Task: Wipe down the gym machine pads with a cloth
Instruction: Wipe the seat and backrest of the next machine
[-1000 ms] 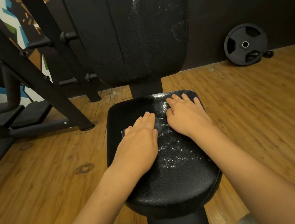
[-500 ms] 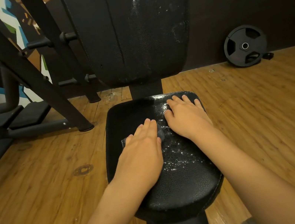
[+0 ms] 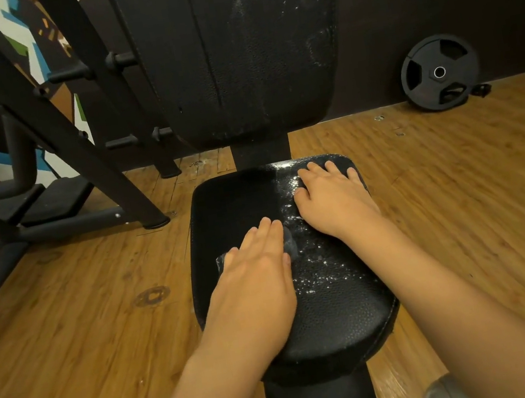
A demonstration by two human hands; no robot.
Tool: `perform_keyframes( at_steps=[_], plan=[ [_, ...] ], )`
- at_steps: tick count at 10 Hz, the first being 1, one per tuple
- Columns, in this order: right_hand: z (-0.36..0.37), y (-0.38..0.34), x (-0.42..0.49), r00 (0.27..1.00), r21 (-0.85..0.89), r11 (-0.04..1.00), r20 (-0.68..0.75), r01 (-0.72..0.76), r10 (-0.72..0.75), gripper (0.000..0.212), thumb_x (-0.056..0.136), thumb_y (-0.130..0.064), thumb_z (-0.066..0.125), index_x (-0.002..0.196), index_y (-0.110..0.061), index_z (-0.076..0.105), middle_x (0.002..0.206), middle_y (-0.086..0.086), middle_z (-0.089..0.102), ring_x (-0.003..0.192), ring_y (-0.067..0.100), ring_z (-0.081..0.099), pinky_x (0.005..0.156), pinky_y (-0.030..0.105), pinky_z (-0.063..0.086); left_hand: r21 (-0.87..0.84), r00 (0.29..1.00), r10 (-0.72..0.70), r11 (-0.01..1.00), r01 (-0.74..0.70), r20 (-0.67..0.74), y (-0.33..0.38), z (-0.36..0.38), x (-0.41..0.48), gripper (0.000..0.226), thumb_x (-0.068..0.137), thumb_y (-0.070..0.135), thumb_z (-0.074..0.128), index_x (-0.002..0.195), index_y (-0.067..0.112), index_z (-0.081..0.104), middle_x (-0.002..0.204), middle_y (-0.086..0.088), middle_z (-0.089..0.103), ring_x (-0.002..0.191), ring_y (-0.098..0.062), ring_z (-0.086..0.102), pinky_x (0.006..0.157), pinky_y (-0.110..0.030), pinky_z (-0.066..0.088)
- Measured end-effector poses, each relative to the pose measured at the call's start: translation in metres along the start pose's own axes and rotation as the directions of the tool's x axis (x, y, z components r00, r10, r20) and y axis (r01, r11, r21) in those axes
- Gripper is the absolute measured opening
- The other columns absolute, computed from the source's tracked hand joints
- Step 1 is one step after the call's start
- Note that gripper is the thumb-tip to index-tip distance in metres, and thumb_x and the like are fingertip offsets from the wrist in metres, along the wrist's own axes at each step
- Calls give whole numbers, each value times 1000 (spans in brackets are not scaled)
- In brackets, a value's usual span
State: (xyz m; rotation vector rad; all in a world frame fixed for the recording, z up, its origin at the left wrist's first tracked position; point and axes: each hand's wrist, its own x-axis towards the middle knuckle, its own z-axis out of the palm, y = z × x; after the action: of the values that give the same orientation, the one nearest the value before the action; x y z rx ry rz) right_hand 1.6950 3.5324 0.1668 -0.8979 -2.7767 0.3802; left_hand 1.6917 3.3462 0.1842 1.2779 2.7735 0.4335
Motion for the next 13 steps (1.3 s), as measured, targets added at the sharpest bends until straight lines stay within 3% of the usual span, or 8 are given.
perform_keyframes(
  at_steps=[4,5,6,7,9,11,12,13],
  plan=[
    [-2,-1,-2,1000,6,1000,8,-2,2,55,109,-34,28,161,-19,27,171,3,17,158,27,9,127,52,5,-21,1000,3,1000,-2,25,0,-2,39,52,111,24,29,161,17,19,169,-2,16,155,-18,16,124,-36,12],
    [-1,0,-1,1000,6,1000,11,0,0,55,109,-35,27,161,-19,27,171,2,17,158,28,8,127,52,4,-16,1000,12,1000,-12,-2,2,-3,5,52,111,26,28,161,22,16,169,4,16,153,-15,18,123,-31,12],
    [-1,0,-1,1000,1,1000,9,3,-3,55,109,-34,27,162,-18,27,171,3,17,158,28,8,127,52,5,18,1000,30,999,-30,-3,4,-1,-30,55,110,30,24,162,28,4,169,12,5,155,-5,5,116,-17,-4],
    [0,0,-1,1000,-4,1000,9,5,-5,55,109,-35,27,162,-19,26,171,3,17,158,28,8,127,52,5,4,1000,9,1000,-9,19,4,-3,-30,55,111,32,22,162,29,3,170,13,2,155,-5,1,118,-19,-3],
    [-1,0,-2,1000,-8,1000,6,3,-3,55,109,-35,27,161,-18,27,171,3,18,158,28,9,127,53,6,11,999,-51,999,51,-5,9,2,5,52,111,28,26,161,19,15,170,1,13,155,-17,13,125,-35,11],
    [-1,0,-2,1000,-15,1000,8,3,-3,55,109,-35,27,161,-19,27,171,3,17,158,28,9,127,53,6,7,999,-24,1000,24,-40,9,7,-22,55,110,27,26,162,20,12,169,3,16,153,-17,20,122,-32,15],
    [-1,0,-1,1000,-17,1000,7,4,-4,55,109,-35,27,161,-19,27,171,3,17,158,28,9,127,53,6,8,1000,-12,1000,12,15,8,2,-26,55,111,30,24,163,24,7,170,7,7,155,-12,11,123,-29,9],
    [0,0,-1,1000,-12,1000,10,4,-4,55,109,-35,28,161,-19,27,171,3,18,158,28,9,127,53,5,-110,988,9,994,9,155,4,-13,-10,54,111,33,24,163,25,10,170,11,7,155,-11,9,123,-29,7]
  ],
)
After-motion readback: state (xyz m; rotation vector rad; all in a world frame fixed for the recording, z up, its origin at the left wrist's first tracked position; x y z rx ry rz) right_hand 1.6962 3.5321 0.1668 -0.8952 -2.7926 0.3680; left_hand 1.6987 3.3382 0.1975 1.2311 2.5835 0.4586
